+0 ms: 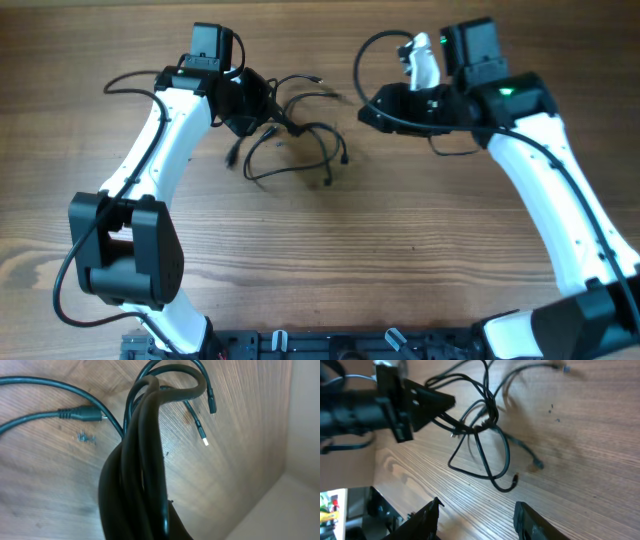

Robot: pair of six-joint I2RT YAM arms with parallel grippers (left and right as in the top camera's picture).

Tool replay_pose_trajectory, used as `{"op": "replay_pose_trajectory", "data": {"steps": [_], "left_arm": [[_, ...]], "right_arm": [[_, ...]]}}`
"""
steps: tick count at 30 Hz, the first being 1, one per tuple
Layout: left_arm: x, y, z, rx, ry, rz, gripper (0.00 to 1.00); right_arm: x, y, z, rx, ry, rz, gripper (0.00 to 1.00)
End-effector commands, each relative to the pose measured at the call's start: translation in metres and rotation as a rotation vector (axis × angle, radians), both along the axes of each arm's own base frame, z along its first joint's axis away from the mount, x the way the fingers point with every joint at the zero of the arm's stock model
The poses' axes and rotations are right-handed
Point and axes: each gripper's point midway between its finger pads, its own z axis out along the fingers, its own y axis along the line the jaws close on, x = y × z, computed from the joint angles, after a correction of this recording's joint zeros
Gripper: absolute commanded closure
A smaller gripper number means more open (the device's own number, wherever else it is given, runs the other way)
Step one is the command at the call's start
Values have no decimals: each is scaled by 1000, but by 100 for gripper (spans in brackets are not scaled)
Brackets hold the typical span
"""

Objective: Untangle cables

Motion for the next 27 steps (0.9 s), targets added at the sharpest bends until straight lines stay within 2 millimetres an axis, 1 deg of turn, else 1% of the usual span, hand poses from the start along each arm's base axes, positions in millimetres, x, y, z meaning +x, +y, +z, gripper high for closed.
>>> {"op": "replay_pose_trajectory", "data": {"steps": [1,4,6,10,11,12,13,14,15,16,19,20,21,22,23,24,25,26,27], "left_arm": [[-4,-9,0,-124,129,166,96],[-5,-10,0,-124,131,161,96],[-6,-9,-1,-123,136,162,96],[-7,-9,-1,-119,135,155,96],[-7,-9,-1,-119,134,155,96],[-7,-9,-1,-119,134,155,96],[-7,-9,-1,-119,134,155,96],[-7,-9,-1,-119,134,155,96],[-7,-9,-1,-119,134,155,96],[-7,-9,-1,-119,133,152,96],[-7,-9,-1,-101,104,104,96],[-7,-10,-1,-92,89,77,96],[-8,-12,0,-85,57,13,96],[-9,-14,2,-80,25,-50,96],[-9,-17,3,-74,-7,-109,96],[-10,-18,4,-64,-43,-169,96],[-10,-18,4,-41,-86,-235,96],[-10,-18,4,-22,-116,-285,96],[-10,-18,4,1,-151,-345,96]], "right_arm": [[9,9,-30,-117,-5,29,42],[13,22,-47,-158,-50,124,33],[16,32,-58,-171,-66,169,32],[24,30,-85,-270,-62,153,31],[27,35,-95,-300,-112,241,29],[27,37,-96,-307,-132,270,26],[28,39,-99,-315,-153,302,25],[29,41,-100,-322,-178,336,21],[31,44,-105,-339,-213,385,19],[37,42,-111,-363,-225,380,17],[50,37,-128,-423,-235,356,17],[53,35,-133,-440,-235,351,19],[55,36,-138,-443,-234,352,25],[56,36,-138,-442,-235,352,35],[57,36,-139,-442,-237,351,49],[57,36,-138,-442,-238,351,57],[57,36,-138,-440,-234,344,75],[56,36,-139,-438,-227,339,88],[54,36,-140,-438,-214,340,96]]}}
